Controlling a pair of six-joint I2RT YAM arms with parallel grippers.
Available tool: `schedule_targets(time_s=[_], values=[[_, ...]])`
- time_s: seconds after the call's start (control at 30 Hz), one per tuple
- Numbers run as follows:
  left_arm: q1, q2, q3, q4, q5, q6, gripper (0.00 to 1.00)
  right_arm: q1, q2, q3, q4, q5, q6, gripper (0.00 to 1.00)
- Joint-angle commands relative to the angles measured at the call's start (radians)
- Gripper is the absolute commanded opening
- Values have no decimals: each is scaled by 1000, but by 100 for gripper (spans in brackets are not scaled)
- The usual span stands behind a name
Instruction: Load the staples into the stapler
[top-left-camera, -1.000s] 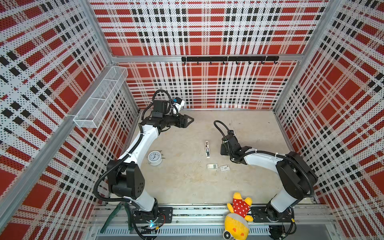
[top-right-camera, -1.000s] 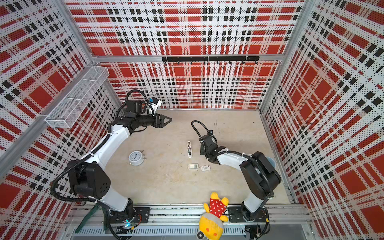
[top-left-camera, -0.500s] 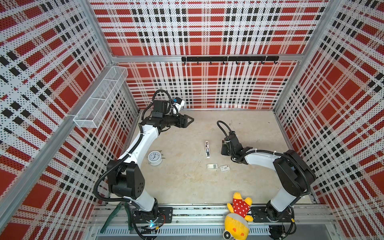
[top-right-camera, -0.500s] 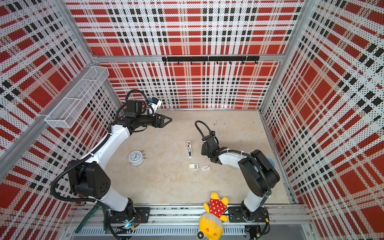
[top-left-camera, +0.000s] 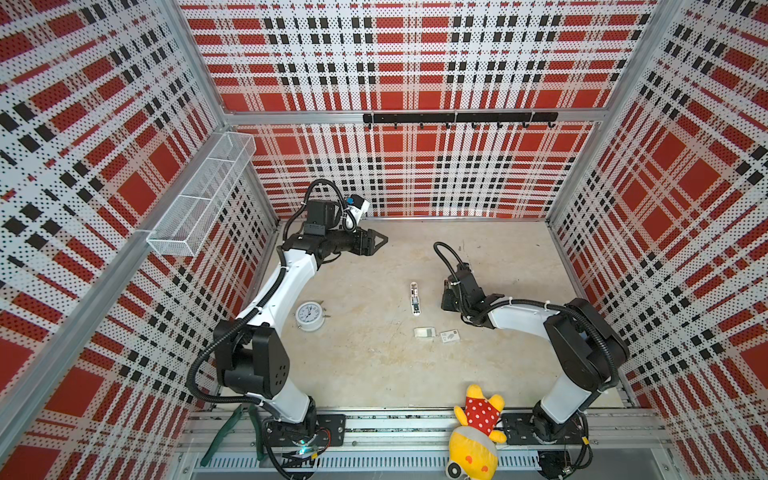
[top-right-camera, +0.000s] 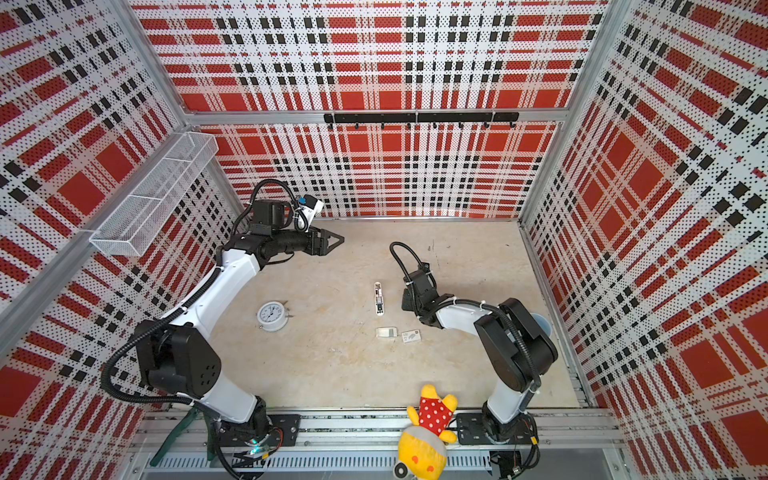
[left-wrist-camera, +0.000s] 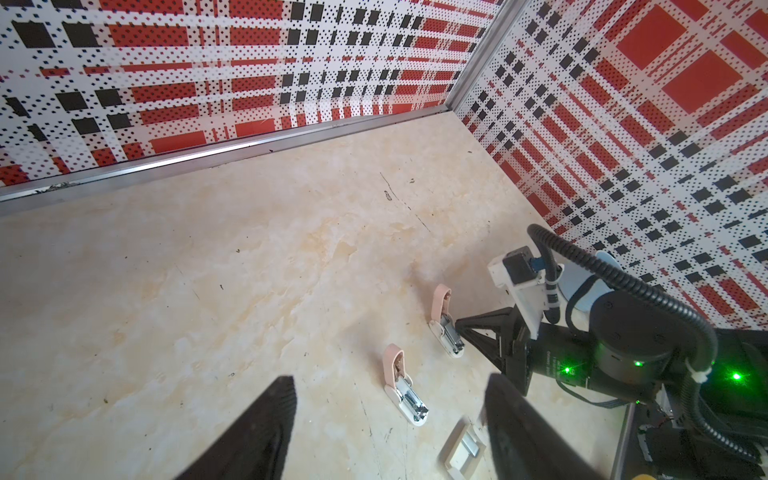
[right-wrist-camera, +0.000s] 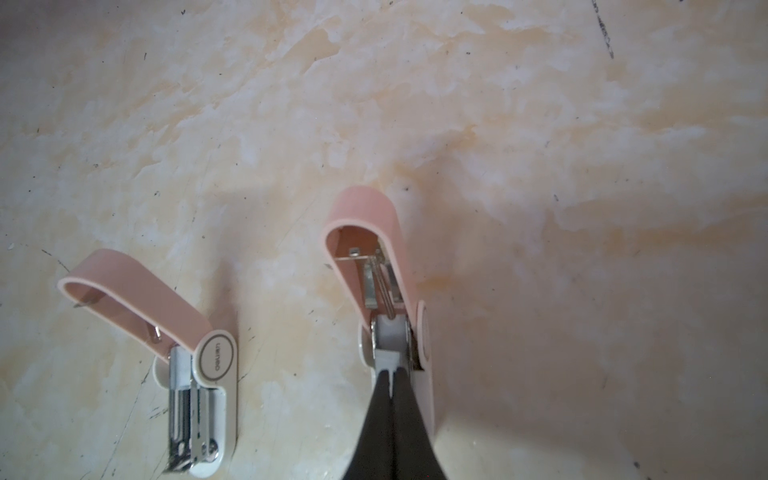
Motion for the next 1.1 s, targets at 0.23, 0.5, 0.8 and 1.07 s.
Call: schedule_targets(time_s=[0.23,0.5,0.8,1.07], values=[[12,-3,-4,10,8,-2,75,-2,34,-13,34,9,13,5],[12,-2,-2,11,9,-3,75,-3,43,-13,37,5,13,5],[14,-5,13,4,5,3,75,-4,-58,18,7,6,-31,9],[14,-13,15,7,6,-2,75,-29,-14,114,-44,-39,-64,15]])
